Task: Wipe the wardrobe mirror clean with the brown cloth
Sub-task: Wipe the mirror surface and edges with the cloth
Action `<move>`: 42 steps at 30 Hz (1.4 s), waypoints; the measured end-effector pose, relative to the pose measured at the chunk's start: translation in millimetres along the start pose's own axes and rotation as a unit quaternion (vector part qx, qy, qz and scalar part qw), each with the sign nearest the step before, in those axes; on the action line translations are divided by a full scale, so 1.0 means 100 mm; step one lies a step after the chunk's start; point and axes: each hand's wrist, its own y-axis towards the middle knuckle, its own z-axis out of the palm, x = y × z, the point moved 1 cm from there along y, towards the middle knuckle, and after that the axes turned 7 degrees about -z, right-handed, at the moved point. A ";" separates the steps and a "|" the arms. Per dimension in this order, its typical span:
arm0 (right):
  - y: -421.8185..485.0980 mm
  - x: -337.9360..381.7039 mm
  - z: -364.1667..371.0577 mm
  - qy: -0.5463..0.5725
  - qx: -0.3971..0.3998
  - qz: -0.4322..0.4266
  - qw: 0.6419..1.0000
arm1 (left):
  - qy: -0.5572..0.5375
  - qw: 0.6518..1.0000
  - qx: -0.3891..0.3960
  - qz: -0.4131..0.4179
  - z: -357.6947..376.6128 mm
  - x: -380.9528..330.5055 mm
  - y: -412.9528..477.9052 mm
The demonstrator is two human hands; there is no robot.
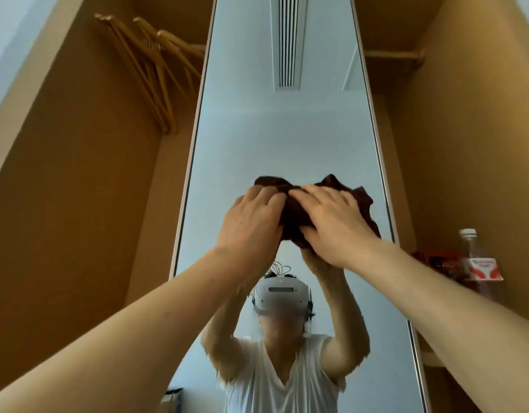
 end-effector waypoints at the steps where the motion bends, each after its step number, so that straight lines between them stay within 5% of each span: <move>1: -0.13 0.05 0.06 -0.007 -0.004 -0.010 1.000 | -0.002 1.000 0.000 0.025 -0.01 0.01 -0.14; 5: -0.35 0.08 0.18 -0.022 0.016 -0.046 0.999 | 0.014 0.997 -0.005 0.078 0.00 0.05 -0.37; 14: 0.51 -0.36 -0.17 0.037 0.017 0.007 0.999 | 0.013 0.999 -0.004 -0.050 -0.01 -0.05 0.62; 23: -0.77 -0.06 0.18 -0.005 0.039 -0.054 0.998 | 0.002 0.995 0.027 0.100 0.04 -0.22 -0.52; 34: 0.21 -0.58 -0.16 0.049 0.001 0.047 0.998 | -0.006 0.999 0.007 -0.035 0.06 -0.40 0.67; 42: -0.74 -0.19 0.16 -0.051 0.026 0.039 0.998 | -0.030 0.996 -0.011 0.080 0.25 -0.44 -0.25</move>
